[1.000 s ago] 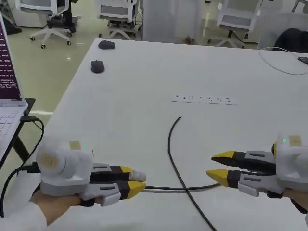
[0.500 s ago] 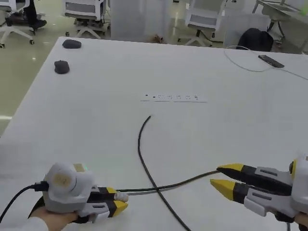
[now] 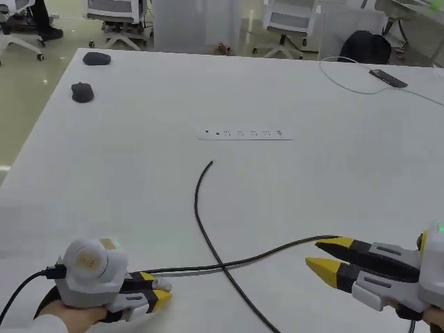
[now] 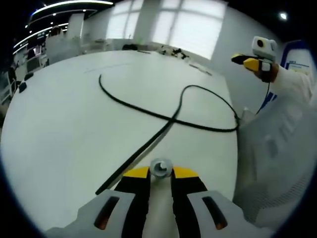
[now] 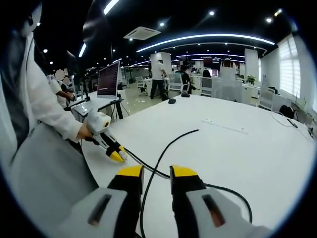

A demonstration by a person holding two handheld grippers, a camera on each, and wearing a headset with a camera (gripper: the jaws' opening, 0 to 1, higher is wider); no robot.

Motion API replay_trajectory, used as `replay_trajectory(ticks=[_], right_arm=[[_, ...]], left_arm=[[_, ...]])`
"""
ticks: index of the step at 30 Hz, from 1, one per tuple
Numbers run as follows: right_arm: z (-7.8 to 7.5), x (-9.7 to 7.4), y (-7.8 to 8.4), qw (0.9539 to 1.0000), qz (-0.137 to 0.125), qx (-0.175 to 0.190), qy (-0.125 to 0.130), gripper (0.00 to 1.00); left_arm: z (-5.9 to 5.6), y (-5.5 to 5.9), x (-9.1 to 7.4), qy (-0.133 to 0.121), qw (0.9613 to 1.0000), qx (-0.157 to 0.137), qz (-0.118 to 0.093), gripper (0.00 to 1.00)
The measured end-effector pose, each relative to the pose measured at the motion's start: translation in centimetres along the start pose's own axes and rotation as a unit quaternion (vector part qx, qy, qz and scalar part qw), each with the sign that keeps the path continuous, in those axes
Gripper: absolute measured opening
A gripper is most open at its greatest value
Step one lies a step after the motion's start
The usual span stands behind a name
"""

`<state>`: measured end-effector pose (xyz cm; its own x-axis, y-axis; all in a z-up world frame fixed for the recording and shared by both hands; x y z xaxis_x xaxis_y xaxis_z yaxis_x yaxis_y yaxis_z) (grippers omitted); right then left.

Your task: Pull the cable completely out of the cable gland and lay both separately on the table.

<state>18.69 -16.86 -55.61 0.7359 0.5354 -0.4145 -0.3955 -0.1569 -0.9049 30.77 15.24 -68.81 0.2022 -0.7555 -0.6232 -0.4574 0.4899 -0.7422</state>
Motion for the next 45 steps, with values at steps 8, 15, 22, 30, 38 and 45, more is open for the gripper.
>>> replay_trajectory(ticks=[8, 15, 22, 30, 38, 45], right_arm=[[-0.1, -0.4, 0.5, 1.0000, -0.001, 0.006, 0.002, 0.21], [-0.1, -0.8, 1.1, 0.9999, 0.010, 0.010, -0.002, 0.25], [0.1, -1.3, 1.3, 0.9993, 0.032, 0.016, -0.008, 0.36], [0.3, -4.2, 1.6, 0.9968, 0.075, 0.029, -0.003, 0.51], [0.4, -8.3, 2.8, 0.9943, 0.092, 0.047, 0.024, 0.55], [0.3, -10.3, 3.3, 0.9933, 0.082, 0.067, 0.045, 0.55]], left_arm=[[-0.3, -0.2, -0.3, -0.008, 1.0000, -0.003, -0.003, 0.19], [-0.2, -1.3, -3.4, -0.019, 0.9995, -0.012, -0.024, 0.25], [-0.3, -2.8, -8.8, -0.032, 0.9980, -0.012, -0.053, 0.44], [-1.6, -3.3, -16.0, -0.068, 0.9928, -0.050, -0.085, 0.57], [-4.0, -2.3, -21.1, -0.096, 0.9850, -0.085, -0.116, 0.70], [-5.4, -1.7, -22.8, -0.114, 0.9784, -0.105, -0.137, 0.71]])
Point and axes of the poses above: the centre of the closed fingertips' face, and the gripper's own axes: x roughly forward along the fingers, z roughly to its left, y roughly out of its underside, the point moved 10 cm from there along -x, roughly backward along the fingers
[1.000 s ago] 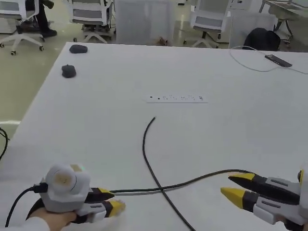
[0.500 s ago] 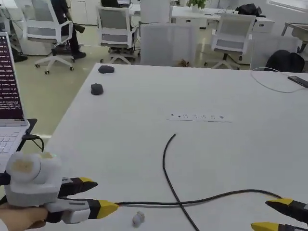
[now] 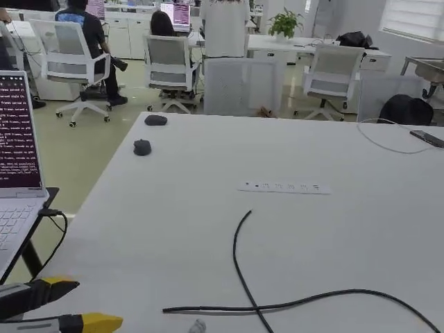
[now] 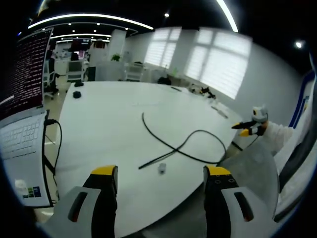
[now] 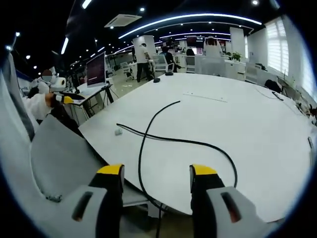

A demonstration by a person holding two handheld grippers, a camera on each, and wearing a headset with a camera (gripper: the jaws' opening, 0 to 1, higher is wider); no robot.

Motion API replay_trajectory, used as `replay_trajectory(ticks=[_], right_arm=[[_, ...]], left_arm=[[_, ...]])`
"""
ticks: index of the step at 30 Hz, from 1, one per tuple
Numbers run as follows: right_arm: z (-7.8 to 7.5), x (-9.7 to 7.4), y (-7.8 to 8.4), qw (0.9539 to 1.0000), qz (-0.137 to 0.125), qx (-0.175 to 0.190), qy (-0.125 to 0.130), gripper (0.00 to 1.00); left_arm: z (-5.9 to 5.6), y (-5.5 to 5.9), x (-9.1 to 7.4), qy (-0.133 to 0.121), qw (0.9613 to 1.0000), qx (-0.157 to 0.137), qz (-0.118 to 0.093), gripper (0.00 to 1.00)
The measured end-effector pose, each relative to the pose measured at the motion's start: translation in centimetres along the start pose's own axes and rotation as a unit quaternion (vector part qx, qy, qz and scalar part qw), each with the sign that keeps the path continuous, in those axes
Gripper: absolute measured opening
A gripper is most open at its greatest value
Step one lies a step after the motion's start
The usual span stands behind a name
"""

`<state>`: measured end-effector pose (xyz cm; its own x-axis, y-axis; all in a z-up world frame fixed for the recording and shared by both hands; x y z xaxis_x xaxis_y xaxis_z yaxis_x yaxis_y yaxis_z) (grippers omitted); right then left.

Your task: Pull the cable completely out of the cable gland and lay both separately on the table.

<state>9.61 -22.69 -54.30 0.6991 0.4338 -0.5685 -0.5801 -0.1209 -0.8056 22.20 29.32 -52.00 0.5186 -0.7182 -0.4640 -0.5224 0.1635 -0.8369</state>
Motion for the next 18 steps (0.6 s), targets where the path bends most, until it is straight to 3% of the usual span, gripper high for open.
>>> replay_trajectory(ticks=[9, 18], right_arm=[[-0.3, -0.9, 0.1, 1.0000, -0.007, -0.003, -0.005, 0.55], [-2.0, -1.8, 0.9, 0.9998, -0.005, -0.002, -0.019, 0.55]], left_arm=[[-1.3, -0.2, -0.3, -0.011, 0.9998, -0.010, -0.011, 0.73], [-2.7, 0.3, 0.0, -0.018, 0.9998, 0.002, -0.007, 0.74]])
Point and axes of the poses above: the centre of the closed fingertips' face, and the gripper's own axes: x roughly forward along the fingers, z roughly to its left, y roughly out of its underside, the point moved 10 cm from there along -x, roughly backward along the fingers
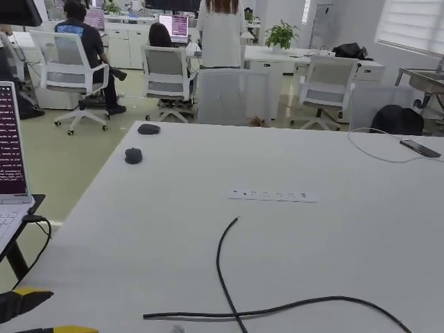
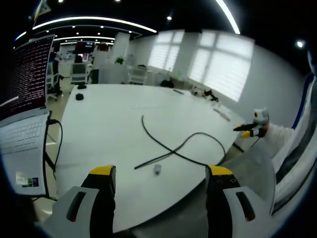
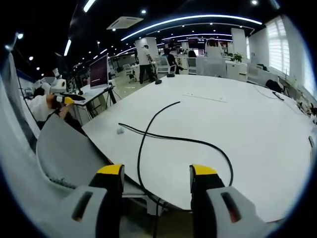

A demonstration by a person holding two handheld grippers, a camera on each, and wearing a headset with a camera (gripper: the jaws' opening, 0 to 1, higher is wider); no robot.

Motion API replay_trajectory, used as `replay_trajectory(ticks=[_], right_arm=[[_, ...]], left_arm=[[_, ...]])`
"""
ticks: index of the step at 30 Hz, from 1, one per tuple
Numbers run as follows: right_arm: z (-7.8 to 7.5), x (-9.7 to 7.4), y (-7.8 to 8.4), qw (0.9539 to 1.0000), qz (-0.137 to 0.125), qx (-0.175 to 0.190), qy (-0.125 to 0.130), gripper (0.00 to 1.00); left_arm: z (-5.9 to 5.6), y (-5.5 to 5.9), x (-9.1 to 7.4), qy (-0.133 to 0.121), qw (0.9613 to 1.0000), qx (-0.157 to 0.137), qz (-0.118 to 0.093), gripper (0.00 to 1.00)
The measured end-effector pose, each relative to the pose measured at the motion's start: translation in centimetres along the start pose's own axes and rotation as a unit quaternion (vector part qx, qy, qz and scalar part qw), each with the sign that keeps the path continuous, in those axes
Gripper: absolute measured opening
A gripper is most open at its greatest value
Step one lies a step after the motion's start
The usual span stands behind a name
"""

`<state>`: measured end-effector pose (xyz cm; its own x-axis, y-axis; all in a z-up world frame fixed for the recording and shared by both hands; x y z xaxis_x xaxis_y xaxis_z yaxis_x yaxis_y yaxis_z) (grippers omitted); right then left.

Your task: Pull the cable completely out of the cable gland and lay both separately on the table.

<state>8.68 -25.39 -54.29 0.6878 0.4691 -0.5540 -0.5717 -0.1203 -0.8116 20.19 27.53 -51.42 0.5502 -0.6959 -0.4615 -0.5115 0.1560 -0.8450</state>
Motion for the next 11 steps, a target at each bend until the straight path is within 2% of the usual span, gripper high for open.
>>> replay_trajectory(ticks=[6, 11], right_arm=[[-1.1, -0.5, 0.2, 0.9996, 0.010, -0.002, -0.024, 0.55], [-1.5, -0.2, 0.6, 0.9996, 0.009, 0.000, -0.027, 0.54]], left_arm=[[-1.3, 0.2, 0.1, -0.012, 0.9999, 0.001, -0.002, 0.74], [-1.2, 0.7, 0.2, -0.018, 0.9998, -0.004, -0.008, 0.73]])
Point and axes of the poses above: the centre of the closed fingertips' face, and the gripper's own axes: x roughly forward along the fingers, z roughly to its left, y roughly out of its underside, the point moved 10 cm from there along -x, roughly backward along the fingers
